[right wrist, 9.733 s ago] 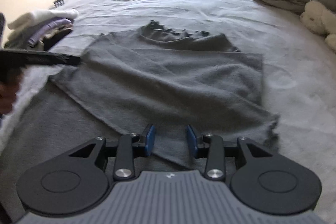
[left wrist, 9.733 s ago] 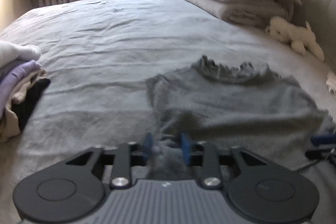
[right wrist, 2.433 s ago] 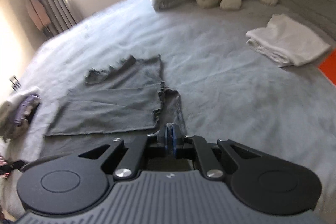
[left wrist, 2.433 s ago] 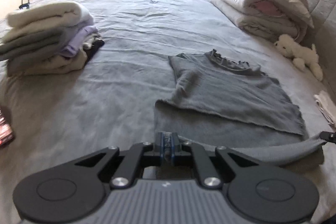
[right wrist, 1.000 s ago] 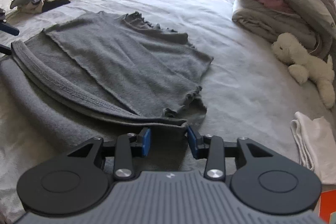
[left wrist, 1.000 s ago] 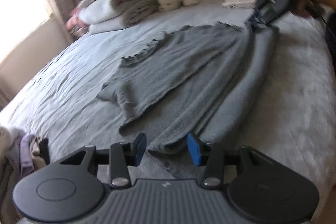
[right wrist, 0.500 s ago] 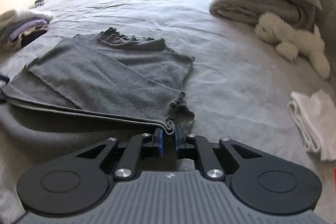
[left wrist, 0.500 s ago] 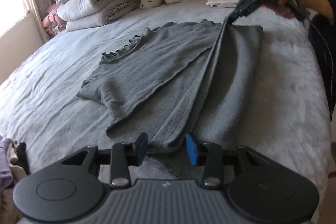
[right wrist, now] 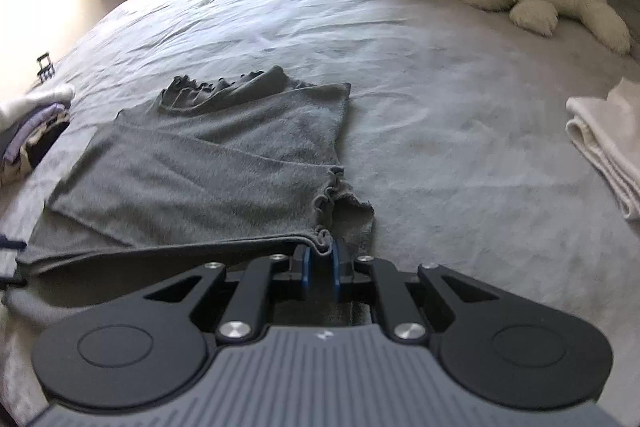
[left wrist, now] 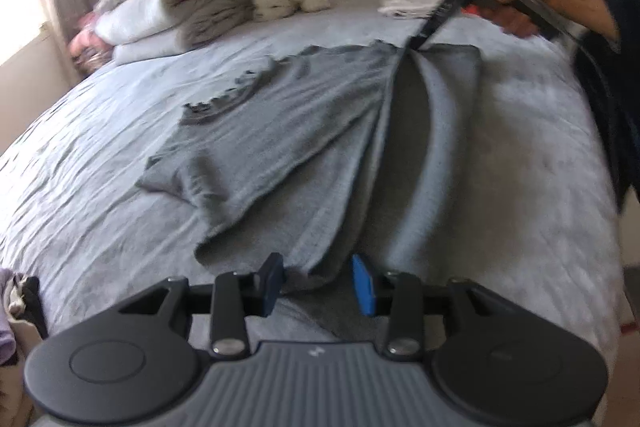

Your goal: Fold clothes

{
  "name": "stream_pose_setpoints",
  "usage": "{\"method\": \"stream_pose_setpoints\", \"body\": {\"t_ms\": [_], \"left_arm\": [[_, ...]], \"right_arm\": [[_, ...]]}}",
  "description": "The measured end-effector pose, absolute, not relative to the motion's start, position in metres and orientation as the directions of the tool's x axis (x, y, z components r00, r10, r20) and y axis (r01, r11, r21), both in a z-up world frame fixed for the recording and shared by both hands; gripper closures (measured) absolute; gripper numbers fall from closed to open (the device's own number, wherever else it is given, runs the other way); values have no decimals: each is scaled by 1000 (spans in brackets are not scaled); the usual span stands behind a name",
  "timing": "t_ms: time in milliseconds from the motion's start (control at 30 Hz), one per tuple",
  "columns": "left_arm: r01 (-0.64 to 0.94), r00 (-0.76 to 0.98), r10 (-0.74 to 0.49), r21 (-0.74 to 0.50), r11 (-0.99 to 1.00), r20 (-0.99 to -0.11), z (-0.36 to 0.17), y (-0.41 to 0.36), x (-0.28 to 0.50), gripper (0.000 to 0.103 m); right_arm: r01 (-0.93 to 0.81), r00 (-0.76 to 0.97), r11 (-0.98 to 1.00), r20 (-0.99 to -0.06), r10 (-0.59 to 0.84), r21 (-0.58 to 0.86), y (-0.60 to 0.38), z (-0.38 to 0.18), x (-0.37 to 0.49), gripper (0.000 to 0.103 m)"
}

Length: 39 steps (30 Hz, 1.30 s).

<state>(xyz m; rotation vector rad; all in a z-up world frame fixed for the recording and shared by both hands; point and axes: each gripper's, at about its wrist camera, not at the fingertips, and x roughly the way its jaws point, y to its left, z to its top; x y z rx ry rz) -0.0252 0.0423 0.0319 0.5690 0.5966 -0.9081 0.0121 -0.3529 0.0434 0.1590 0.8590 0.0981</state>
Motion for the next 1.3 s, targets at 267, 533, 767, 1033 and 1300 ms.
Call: {"method": "stream_pose_setpoints", "body": {"t_ms": [267, 533, 767, 1033, 1300], "left_arm": [[799, 533, -537, 181, 573, -654, 37, 44, -15, 92], [776, 559, -507, 199, 598, -656, 31, 38, -16, 92], [682, 670, -453, 246, 688, -588, 46, 29, -15, 93], [546, 735, -379, 159, 823, -562, 60, 26, 4, 93], [420, 790, -288, 135, 897, -541, 66, 12, 21, 93]], "right_arm": [[14, 661, 988, -742, 108, 157, -347, 45, 11, 93], [12, 674, 991, -733, 92, 135, -345, 49, 9, 93], [4, 689, 995, -721, 70, 101, -340, 52, 5, 93], [31, 749, 999, -663, 4, 42, -342, 64, 1, 93], [34, 772, 999, -635, -36, -15, -334, 68, 11, 93]]}}
